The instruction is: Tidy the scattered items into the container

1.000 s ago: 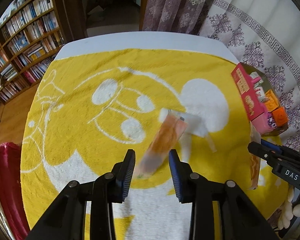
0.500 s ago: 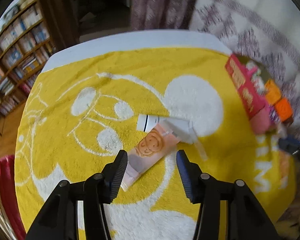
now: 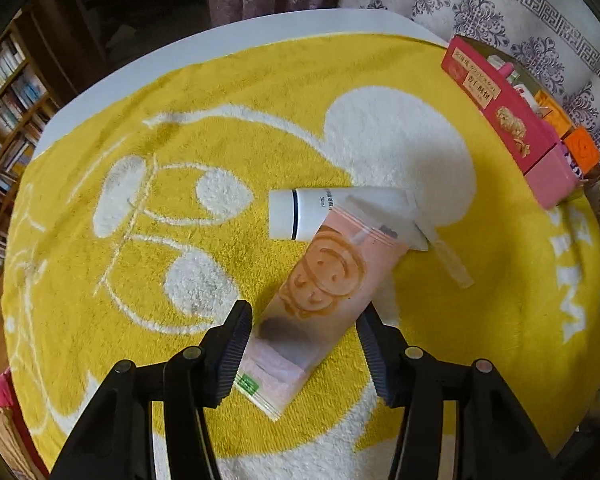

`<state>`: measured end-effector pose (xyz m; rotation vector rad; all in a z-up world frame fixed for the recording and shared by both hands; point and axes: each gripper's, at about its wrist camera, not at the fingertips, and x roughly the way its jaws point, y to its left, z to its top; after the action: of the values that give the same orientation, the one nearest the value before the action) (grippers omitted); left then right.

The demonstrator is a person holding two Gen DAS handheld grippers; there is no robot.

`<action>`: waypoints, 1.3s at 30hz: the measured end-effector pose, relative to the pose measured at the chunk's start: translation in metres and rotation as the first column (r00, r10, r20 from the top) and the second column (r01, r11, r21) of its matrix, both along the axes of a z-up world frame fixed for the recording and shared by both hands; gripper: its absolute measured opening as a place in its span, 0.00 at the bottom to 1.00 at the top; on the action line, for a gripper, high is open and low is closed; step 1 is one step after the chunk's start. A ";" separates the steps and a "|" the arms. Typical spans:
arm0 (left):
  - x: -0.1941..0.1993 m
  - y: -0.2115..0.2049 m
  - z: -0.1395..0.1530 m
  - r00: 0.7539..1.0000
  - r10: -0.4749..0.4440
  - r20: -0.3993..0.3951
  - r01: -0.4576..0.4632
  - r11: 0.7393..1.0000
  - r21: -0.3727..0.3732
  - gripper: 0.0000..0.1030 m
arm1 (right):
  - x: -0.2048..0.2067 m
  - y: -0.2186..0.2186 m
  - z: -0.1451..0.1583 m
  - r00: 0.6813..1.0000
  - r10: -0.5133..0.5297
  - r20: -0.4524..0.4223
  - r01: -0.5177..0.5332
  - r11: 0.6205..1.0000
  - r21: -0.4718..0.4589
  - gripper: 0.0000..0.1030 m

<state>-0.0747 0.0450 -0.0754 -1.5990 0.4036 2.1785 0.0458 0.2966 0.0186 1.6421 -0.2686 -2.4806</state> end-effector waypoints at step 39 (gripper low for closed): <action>0.035 0.038 0.085 0.991 0.119 -0.062 -0.107 0.980 0.165 0.39 | -0.007 0.064 0.009 0.995 -0.088 -0.035 0.086 0.994 -0.065 0.37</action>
<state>-0.0393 0.0832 0.0098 -1.4929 0.1550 2.2936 0.0390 0.3606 0.0279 1.5898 -0.4184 -2.5349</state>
